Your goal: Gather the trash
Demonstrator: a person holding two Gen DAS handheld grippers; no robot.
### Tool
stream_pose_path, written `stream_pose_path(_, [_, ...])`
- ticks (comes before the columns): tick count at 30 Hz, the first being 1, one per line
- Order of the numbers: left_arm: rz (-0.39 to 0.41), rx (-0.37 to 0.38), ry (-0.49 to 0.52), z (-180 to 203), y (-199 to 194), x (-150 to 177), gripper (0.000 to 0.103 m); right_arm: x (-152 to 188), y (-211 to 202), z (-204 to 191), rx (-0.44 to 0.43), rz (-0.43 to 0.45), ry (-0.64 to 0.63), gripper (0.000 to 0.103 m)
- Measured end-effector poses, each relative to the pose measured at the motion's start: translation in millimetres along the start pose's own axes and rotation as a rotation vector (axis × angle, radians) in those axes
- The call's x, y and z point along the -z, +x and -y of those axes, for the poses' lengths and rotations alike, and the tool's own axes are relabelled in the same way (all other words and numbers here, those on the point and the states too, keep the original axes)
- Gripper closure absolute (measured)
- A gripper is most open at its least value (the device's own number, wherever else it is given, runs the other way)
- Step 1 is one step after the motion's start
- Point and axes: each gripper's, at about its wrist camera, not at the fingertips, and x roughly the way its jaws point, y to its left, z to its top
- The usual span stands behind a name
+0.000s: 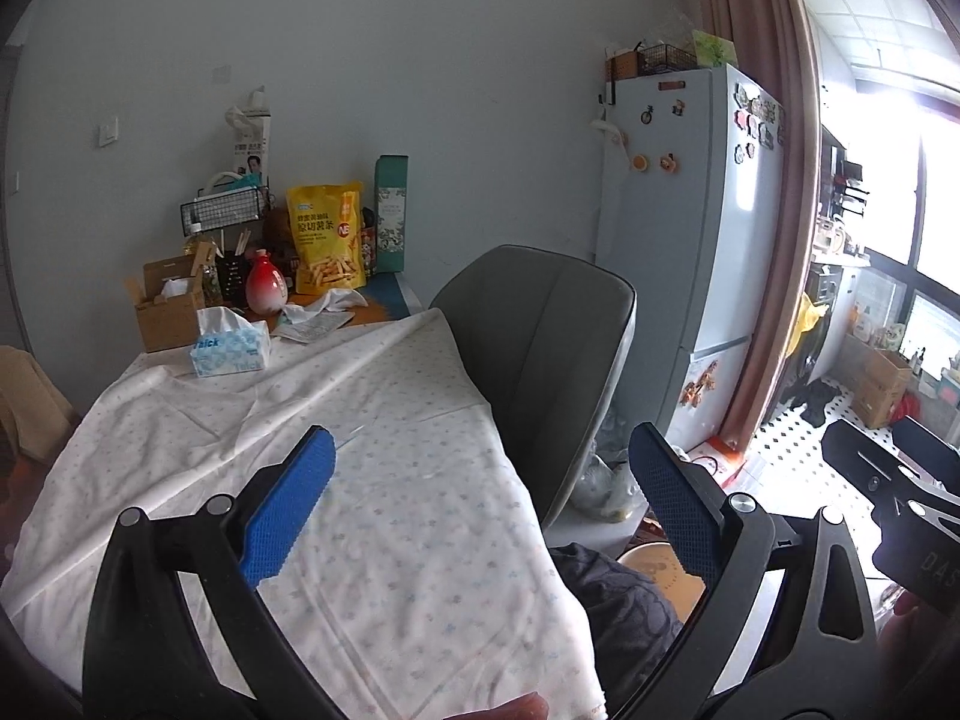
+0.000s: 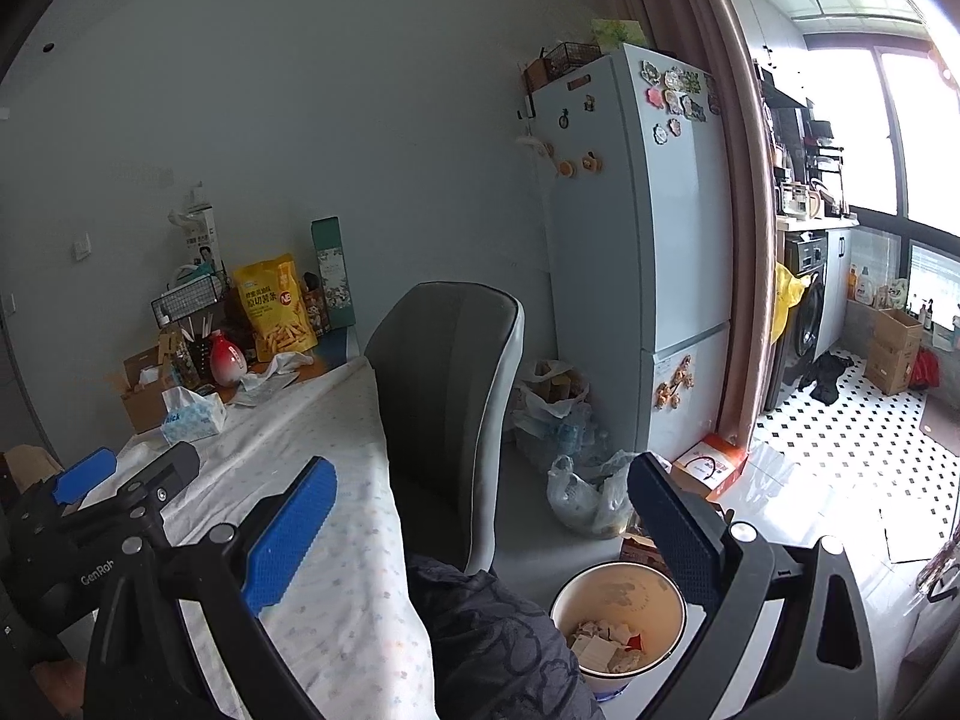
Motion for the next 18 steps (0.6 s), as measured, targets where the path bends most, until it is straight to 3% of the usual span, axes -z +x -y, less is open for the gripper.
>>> stream_pose_path(18, [0.03,-0.095,-0.04,-30.1,-45.0,19.1,0.006,22.7,-30.2,-32.7,-0.076,0.01,-0.061,0.007])
